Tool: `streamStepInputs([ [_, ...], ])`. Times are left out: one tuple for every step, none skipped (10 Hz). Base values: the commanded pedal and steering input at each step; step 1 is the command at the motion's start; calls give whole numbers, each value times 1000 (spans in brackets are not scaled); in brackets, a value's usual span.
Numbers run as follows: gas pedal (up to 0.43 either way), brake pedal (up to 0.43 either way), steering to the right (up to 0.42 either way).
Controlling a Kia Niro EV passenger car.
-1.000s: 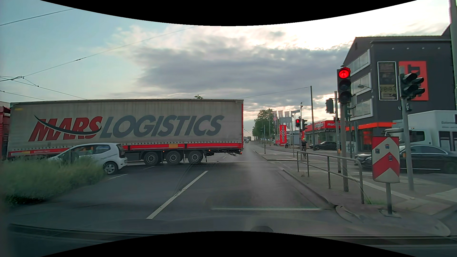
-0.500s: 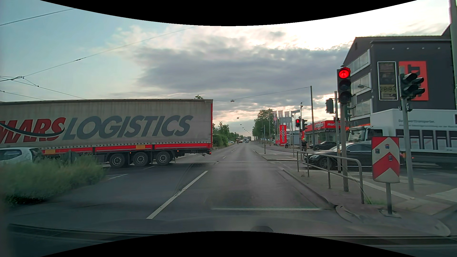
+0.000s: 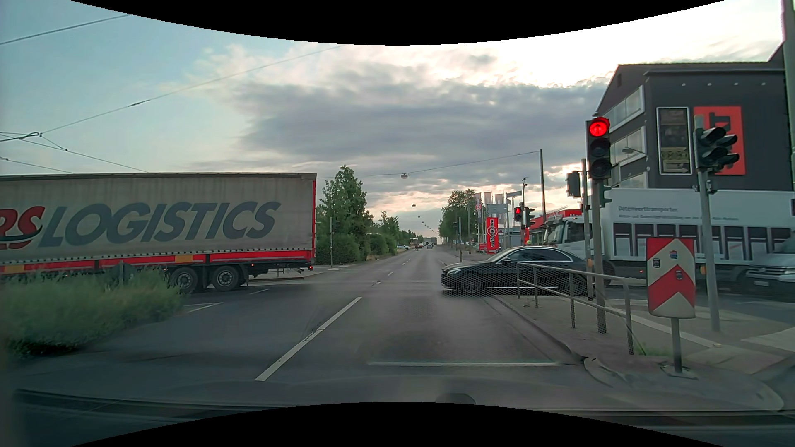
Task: Follow the waypoints while adhering to traffic rules and regulations
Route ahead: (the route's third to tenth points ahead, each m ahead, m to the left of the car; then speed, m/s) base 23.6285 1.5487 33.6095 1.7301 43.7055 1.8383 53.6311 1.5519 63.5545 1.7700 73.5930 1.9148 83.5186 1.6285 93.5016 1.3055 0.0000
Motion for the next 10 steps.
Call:
streamStepInputs([
  [0, 268, -4],
  [0, 262, -4],
  [0, 268, -4],
  [0, 268, -4],
  [0, 268, -4],
  [0, 268, -4],
  [0, 268, -4],
  [0, 262, -4],
  [0, 268, -4],
  [0, 268, -4],
])
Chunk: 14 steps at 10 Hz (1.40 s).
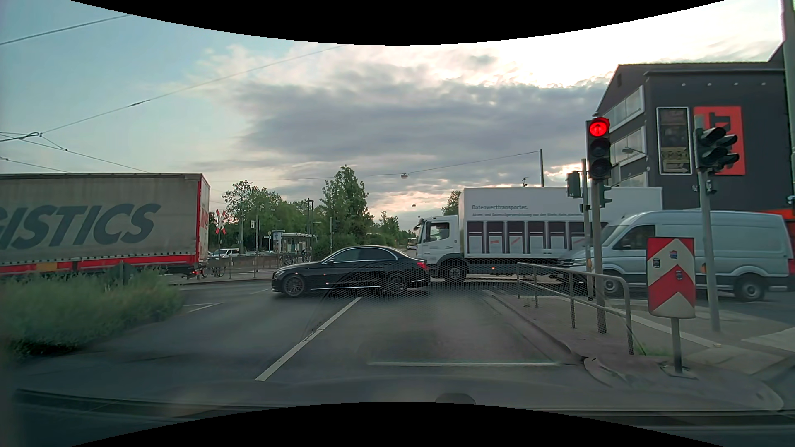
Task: Follow the waypoints while adhering to traffic rules and regulations
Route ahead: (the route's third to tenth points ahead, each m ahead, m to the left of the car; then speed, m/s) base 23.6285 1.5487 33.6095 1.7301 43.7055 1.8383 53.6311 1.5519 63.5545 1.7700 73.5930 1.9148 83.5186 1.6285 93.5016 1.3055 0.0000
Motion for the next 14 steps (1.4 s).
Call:
streamStepInputs([
  [0, 268, -4],
  [0, 268, -4],
  [0, 268, -4],
  [0, 268, -4],
  [0, 262, -4],
  [0, 268, -4],
  [0, 262, -4],
  [0, 268, -4],
  [0, 268, -4],
  [0, 268, -4],
  [0, 268, -4],
  [0, 268, -4],
  [0, 268, -4],
  [0, 268, -4],
])
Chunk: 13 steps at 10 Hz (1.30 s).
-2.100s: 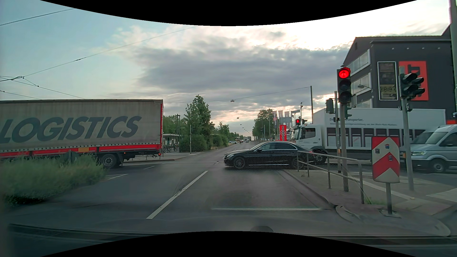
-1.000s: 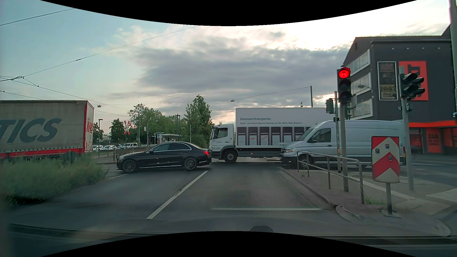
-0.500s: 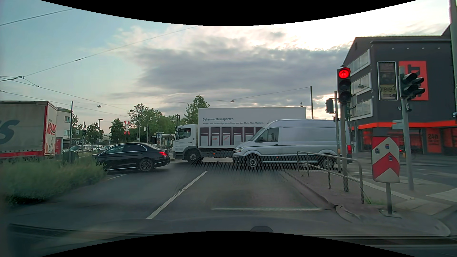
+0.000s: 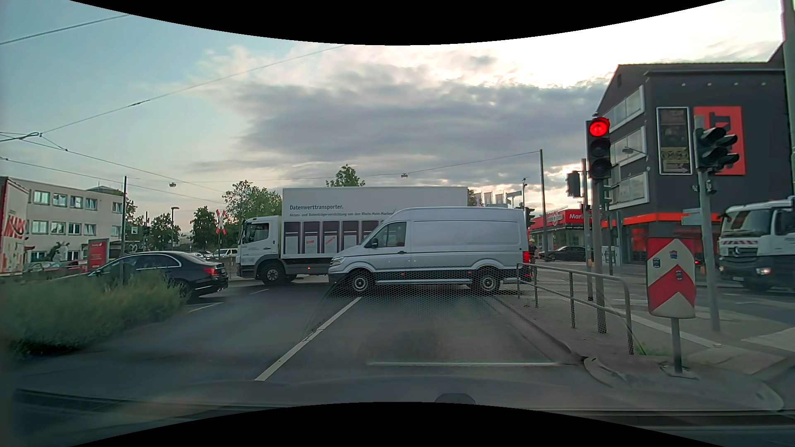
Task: Follow the waypoints while adhering to traffic rules and regulations
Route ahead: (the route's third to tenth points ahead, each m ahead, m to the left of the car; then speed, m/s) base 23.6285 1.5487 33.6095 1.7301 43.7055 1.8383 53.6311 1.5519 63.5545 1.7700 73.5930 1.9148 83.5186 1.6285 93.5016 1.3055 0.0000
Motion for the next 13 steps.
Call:
streamStepInputs([
  [0, 262, -4],
  [0, 268, -4],
  [0, 268, -4],
  [0, 268, -4],
  [0, 268, -4],
  [0, 268, -4],
  [0, 268, -4],
  [0, 268, -4],
  [0, 268, -4],
  [0, 268, -4],
  [0, 268, -4],
  [0, 262, -4],
  [0, 268, -4],
])
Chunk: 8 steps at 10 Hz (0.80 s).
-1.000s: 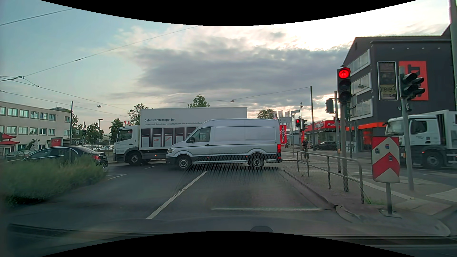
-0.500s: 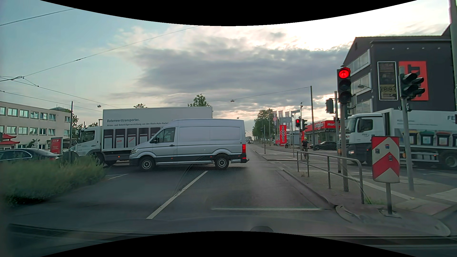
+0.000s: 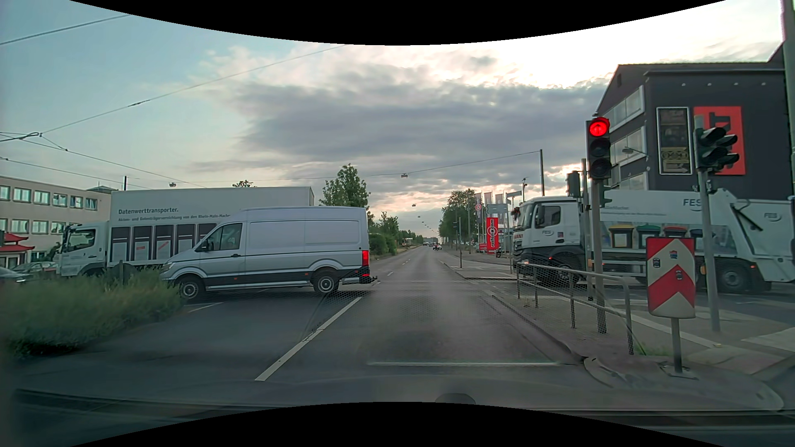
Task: Follow the waypoints while adhering to traffic rules and regulations
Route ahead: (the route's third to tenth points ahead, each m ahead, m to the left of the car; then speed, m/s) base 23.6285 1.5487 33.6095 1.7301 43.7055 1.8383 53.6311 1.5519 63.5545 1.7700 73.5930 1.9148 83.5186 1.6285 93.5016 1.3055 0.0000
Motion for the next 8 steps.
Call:
streamStepInputs([
  [0, 268, -4],
  [0, 268, -4],
  [0, 268, -4],
  [0, 268, -4],
  [0, 262, -4],
  [0, 262, -4],
  [0, 268, -4],
  [0, 268, -4],
])
